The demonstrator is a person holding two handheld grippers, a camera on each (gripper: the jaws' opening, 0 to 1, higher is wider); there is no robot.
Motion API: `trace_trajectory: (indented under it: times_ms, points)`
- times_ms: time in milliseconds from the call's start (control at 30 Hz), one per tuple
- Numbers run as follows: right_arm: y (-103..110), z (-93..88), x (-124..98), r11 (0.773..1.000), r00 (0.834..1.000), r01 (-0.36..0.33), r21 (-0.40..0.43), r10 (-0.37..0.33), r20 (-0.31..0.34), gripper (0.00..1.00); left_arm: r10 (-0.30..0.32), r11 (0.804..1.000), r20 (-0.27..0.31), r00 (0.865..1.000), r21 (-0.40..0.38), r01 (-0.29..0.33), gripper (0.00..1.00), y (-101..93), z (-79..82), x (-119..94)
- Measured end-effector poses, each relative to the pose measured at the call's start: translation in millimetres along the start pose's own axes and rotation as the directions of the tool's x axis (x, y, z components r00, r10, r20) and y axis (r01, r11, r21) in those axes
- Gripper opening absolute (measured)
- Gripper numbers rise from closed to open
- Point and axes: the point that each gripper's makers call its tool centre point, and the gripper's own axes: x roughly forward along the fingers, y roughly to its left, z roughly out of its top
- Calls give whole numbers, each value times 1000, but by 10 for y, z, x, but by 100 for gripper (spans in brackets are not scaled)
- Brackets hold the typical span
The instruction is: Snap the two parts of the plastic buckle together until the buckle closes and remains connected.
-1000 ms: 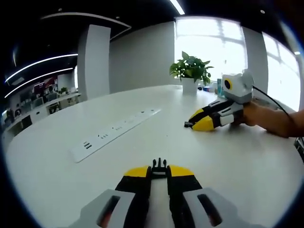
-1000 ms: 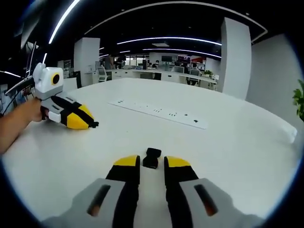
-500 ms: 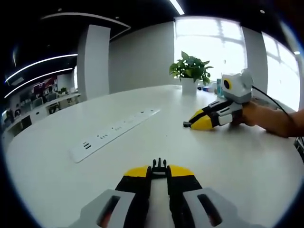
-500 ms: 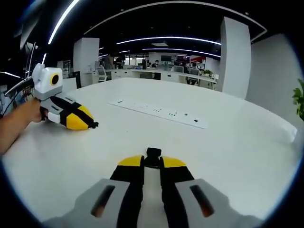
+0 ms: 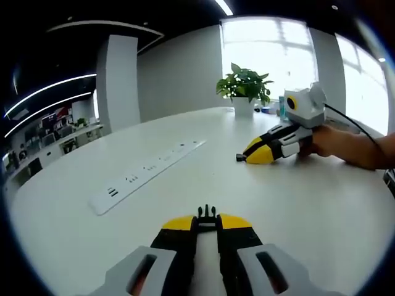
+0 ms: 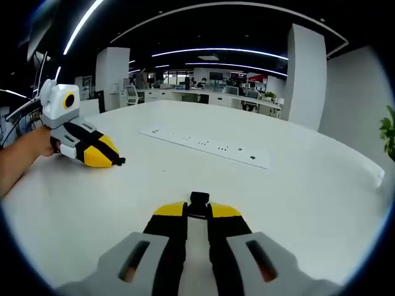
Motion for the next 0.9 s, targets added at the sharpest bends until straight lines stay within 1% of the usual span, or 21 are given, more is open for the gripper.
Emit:
trace_trajectory:
  times_ms: [133,333,367,500,700,900]
  points:
    - [25,-9,-13,1000,1000,-6,0,6,-3,11,0,1000,-3,1000,-1,0,11,-18,-8,-10]
    - [24,-8,0,1000,1000,-12,8,12,-4,11,-13,1000,4,1000,-3,13,12,-30,-10,-7]
    - [28,-9,-3,1000,1000,-12,9,13,-4,11,-25,1000,4,1000,-9,25,12,-46,-14,-11]
    - [44,-9,-7,1000,1000,-17,11,17,-3,11,-28,1000,6,1000,-3,28,12,-47,-14,-6]
    - [53,-11,-14,1000,1000,-18,13,18,-2,11,-8,1000,-3,1000,23,8,11,-38,-11,-12]
    - [53,-10,-21,1000,1000,-18,12,18,-3,11,25,1000,-19,1000,17,-25,10,28,-7,-35]
